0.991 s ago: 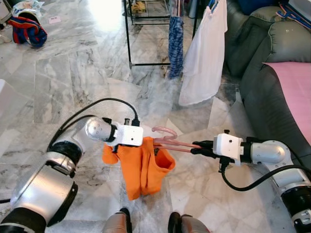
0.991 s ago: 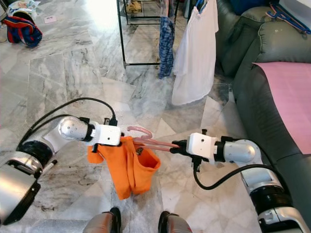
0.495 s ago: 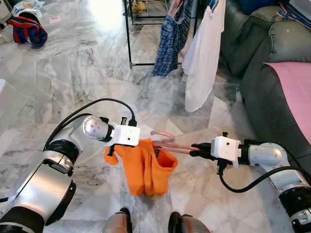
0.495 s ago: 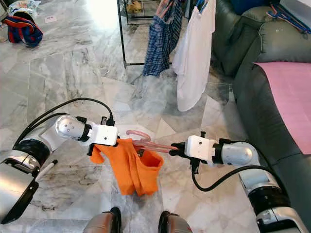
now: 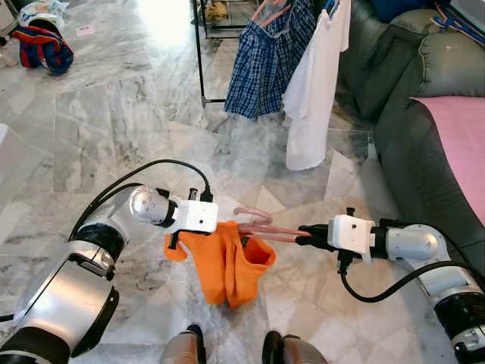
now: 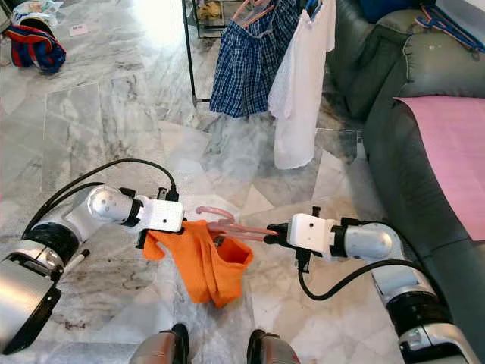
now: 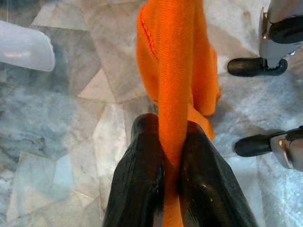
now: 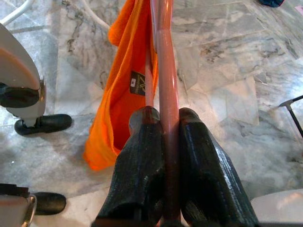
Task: Hang hanger
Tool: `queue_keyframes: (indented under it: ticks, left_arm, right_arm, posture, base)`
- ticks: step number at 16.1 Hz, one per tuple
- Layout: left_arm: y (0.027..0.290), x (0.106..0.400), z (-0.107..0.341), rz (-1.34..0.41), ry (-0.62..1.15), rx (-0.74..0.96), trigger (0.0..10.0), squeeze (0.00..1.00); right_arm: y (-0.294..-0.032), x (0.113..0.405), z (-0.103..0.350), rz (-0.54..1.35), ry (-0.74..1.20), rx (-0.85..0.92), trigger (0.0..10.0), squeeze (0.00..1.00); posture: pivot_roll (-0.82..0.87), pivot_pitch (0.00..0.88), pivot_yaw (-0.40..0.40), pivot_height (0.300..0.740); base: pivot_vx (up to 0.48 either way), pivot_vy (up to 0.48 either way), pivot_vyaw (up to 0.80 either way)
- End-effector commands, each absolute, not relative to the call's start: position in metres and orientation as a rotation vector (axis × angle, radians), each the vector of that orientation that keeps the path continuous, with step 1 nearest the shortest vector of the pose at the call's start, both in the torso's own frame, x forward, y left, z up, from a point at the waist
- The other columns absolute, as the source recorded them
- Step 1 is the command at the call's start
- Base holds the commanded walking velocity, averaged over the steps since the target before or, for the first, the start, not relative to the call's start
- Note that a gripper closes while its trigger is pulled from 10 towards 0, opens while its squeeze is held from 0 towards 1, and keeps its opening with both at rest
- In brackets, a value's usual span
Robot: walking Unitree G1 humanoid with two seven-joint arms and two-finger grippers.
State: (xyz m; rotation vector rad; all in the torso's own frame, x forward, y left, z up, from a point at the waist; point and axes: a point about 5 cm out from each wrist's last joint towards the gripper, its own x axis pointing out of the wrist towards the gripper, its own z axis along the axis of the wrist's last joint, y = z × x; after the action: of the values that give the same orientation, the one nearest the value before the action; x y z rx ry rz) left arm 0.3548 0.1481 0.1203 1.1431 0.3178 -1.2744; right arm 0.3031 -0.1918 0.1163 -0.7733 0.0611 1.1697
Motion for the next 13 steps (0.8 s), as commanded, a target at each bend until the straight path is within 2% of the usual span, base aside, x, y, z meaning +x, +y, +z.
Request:
queue_keyframes:
  ticks: [1, 4, 5, 6, 7, 8, 9, 10, 13]
  left_arm:
    - [0.1451, 0.3514, 0.1140, -1.292, 0.327, 1.112, 10.0, 1.00]
    - [0.1474, 0.3520, 0.1143, -1.281, 0.321, 1.145, 10.0, 1.00]
    - [0.1476, 0.3517, 0.1136, -1.282, 0.328, 1.137, 10.0, 0.57]
    - [0.1474, 0.3507, 0.1116, -1.289, 0.337, 1.141, 10.0, 0.00]
    - [0.1469, 0.3501, 0.1106, -1.294, 0.344, 1.131, 10.0, 0.00]
    - [0.1465, 0.3495, 0.1097, -1.303, 0.350, 1.133, 6.2, 0.00]
    - [0.1460, 0.3495, 0.1093, -1.303, 0.352, 1.130, 1.1, 0.00]
    - [0.1452, 0.3493, 0.1086, -1.304, 0.355, 1.123, 0.0, 0.00]
    - [0.1448, 0.3493, 0.1078, -1.298, 0.356, 1.121, 0.0, 0.00]
  right_arm:
    - [-0.1883, 0.3060, 0.1237, 1.158, 0.004, -0.775, 10.0, 0.00]
    - [-0.1868, 0.3056, 0.1228, 1.160, 0.002, -0.777, 10.0, 0.00]
    - [-0.1867, 0.3057, 0.1227, 1.159, 0.001, -0.776, 10.0, 0.00]
    - [-0.1865, 0.3055, 0.1222, 1.160, 0.001, -0.777, 10.0, 0.00]
    - [-0.1865, 0.3053, 0.1221, 1.160, 0.001, -0.777, 10.0, 0.00]
    - [-0.1866, 0.3053, 0.1220, 1.160, 0.000, -0.777, 10.0, 0.00]
    - [-0.1868, 0.3053, 0.1220, 1.159, 0.000, -0.777, 10.0, 0.00]
    - [-0.1873, 0.3048, 0.1218, 1.158, 0.000, -0.778, 10.0, 0.00]
    - [-0.1869, 0.3039, 0.1215, 1.158, 0.002, -0.766, 10.0, 0.00]
  posture:
    - [0.01, 0.242, -0.002, 0.740]
    - [0.01, 0.243, 0.000, 0.740]
    - [0.00, 0.243, 0.001, 0.740]
    - [0.00, 0.243, 0.001, 0.740]
    - [0.00, 0.243, 0.001, 0.740]
    - [0.00, 0.242, 0.001, 0.740]
    - [0.00, 0.242, 0.002, 0.740]
    - [-0.01, 0.242, 0.002, 0.740]
    - [-0.01, 0.241, 0.002, 0.740]
  base:
    - [0.000, 0.000, 0.00]
    - [0.000, 0.000, 0.00]
    - [0.000, 0.000, 0.00]
    - [0.000, 0.000, 0.00]
    - [0.000, 0.000, 0.00]
    - [0.000, 0.000, 0.00]
    - [0.000, 0.000, 0.00]
    - [0.000, 0.000, 0.00]
    - [0.000, 0.000, 0.00]
